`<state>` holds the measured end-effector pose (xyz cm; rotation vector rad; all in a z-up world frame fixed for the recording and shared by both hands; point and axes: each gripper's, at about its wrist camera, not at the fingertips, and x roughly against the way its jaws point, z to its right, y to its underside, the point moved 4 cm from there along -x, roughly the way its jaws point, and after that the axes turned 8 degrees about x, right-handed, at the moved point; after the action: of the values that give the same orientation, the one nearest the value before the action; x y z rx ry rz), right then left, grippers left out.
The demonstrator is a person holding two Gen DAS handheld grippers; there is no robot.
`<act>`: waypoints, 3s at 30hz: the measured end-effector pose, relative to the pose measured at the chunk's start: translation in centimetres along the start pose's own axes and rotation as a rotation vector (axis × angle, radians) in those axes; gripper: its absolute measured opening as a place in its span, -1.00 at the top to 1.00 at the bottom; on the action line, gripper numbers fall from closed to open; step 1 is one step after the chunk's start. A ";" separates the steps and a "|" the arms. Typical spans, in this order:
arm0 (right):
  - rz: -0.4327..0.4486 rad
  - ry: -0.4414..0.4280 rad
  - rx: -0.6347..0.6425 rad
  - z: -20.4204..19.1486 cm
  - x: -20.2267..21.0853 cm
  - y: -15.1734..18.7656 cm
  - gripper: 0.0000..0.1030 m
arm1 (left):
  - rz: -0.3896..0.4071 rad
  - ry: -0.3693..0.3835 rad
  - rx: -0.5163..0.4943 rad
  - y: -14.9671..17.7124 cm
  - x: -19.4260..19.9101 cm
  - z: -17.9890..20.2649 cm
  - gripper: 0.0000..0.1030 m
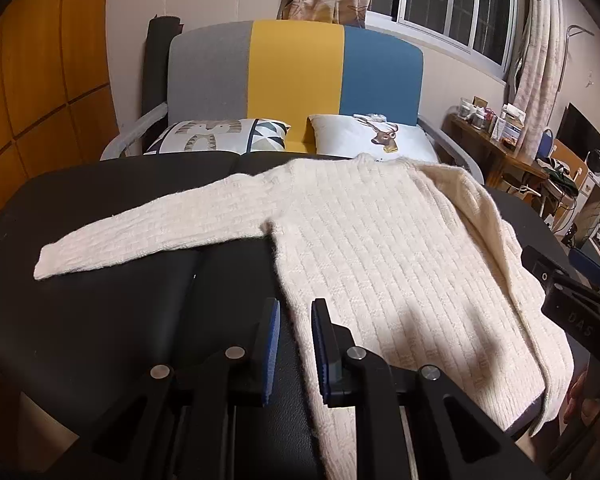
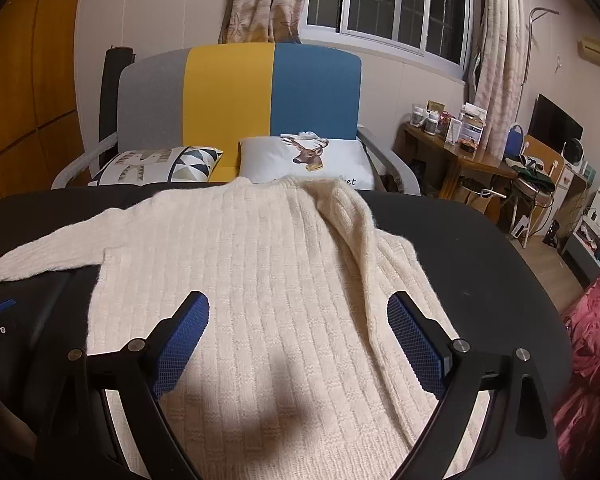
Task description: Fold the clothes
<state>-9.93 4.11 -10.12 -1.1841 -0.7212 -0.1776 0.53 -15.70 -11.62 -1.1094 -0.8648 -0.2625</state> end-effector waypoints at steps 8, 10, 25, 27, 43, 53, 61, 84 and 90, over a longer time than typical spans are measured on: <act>0.001 0.001 -0.008 0.1 0.3 0.3 -0.81 | 0.015 0.001 -0.004 0.0 0.8 0.0 0.70; 0.003 0.001 -0.009 0.1 0.4 0.3 -0.81 | 0.016 -0.001 -0.005 0.1 0.9 0.1 0.70; 0.004 0.001 -0.028 0.8 0.7 0.5 -0.81 | -0.005 -0.004 -0.024 1.0 0.3 0.8 0.70; 0.000 0.001 -0.031 1.0 0.7 0.6 -0.81 | -0.011 -0.004 -0.031 1.2 0.1 1.0 0.70; -0.226 -0.185 -0.284 12.4 -1.0 10.6 -0.81 | -0.159 0.005 -0.136 5.7 -5.0 2.8 0.70; -0.369 -0.164 -0.204 14.4 -2.1 15.5 -0.81 | -0.189 -0.032 -0.275 7.9 -7.4 5.5 0.70; -0.400 -0.141 -0.159 14.6 -2.7 16.5 0.44 | -0.165 -0.042 -0.328 8.0 -7.6 5.5 0.67; -0.339 0.143 -0.422 32.9 -11.4 3.6 0.56 | -0.208 0.012 -0.433 7.5 -7.3 6.1 0.66; -0.438 0.189 -0.591 37.5 -16.9 6.6 0.45 | -0.199 0.070 -0.439 6.8 -7.6 7.9 0.66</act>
<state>-35.42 36.03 -18.38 -1.5244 -0.7773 -0.9062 -4.29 -7.46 -20.32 -1.4101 -0.8782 -0.6771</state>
